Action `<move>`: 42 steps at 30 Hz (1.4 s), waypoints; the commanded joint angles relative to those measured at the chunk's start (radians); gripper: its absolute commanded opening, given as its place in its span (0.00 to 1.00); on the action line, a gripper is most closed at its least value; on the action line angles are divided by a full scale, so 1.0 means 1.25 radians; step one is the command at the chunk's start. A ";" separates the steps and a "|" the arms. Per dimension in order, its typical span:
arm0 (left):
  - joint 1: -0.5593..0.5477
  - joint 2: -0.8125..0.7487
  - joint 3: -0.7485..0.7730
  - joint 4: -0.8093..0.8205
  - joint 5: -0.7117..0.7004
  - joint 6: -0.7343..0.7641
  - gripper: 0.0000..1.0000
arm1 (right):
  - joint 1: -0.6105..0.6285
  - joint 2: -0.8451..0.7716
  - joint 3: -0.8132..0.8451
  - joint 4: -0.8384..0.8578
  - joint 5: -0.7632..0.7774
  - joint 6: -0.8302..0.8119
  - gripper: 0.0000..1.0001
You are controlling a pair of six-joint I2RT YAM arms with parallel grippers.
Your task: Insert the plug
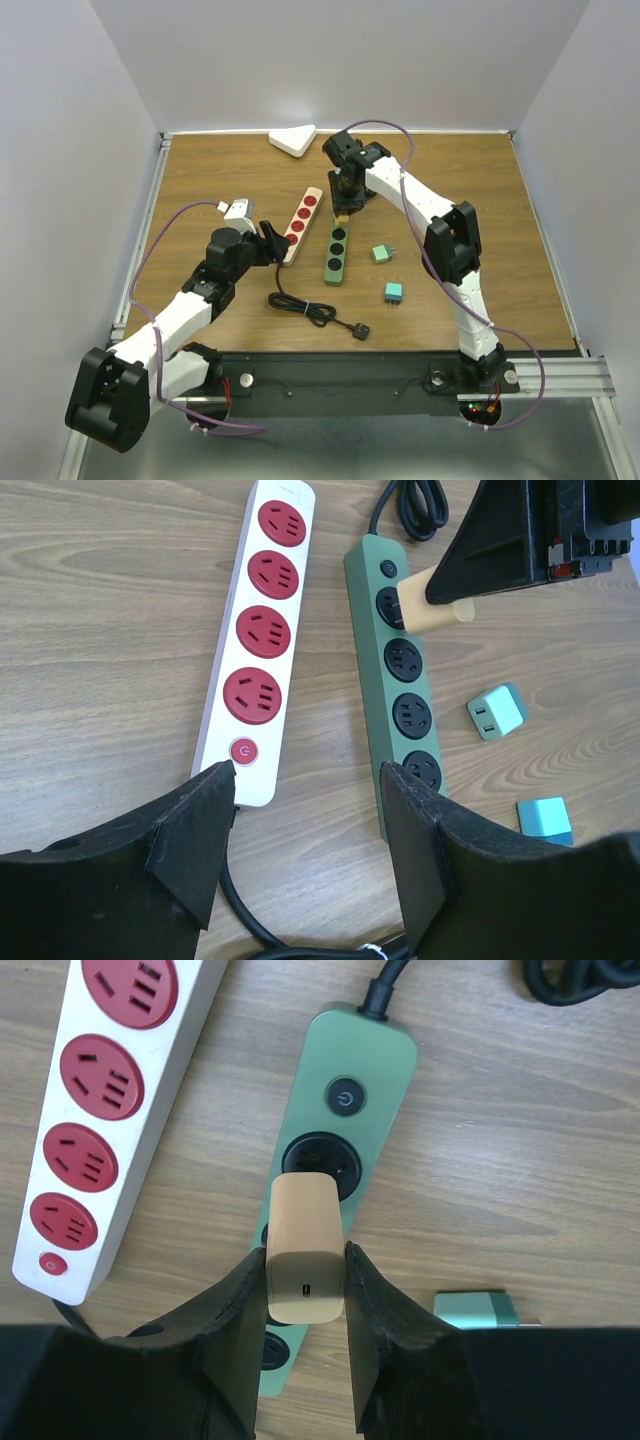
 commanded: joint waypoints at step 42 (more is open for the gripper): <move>0.002 -0.021 0.025 0.028 0.017 0.012 0.71 | 0.009 0.011 0.027 -0.022 0.058 0.030 0.00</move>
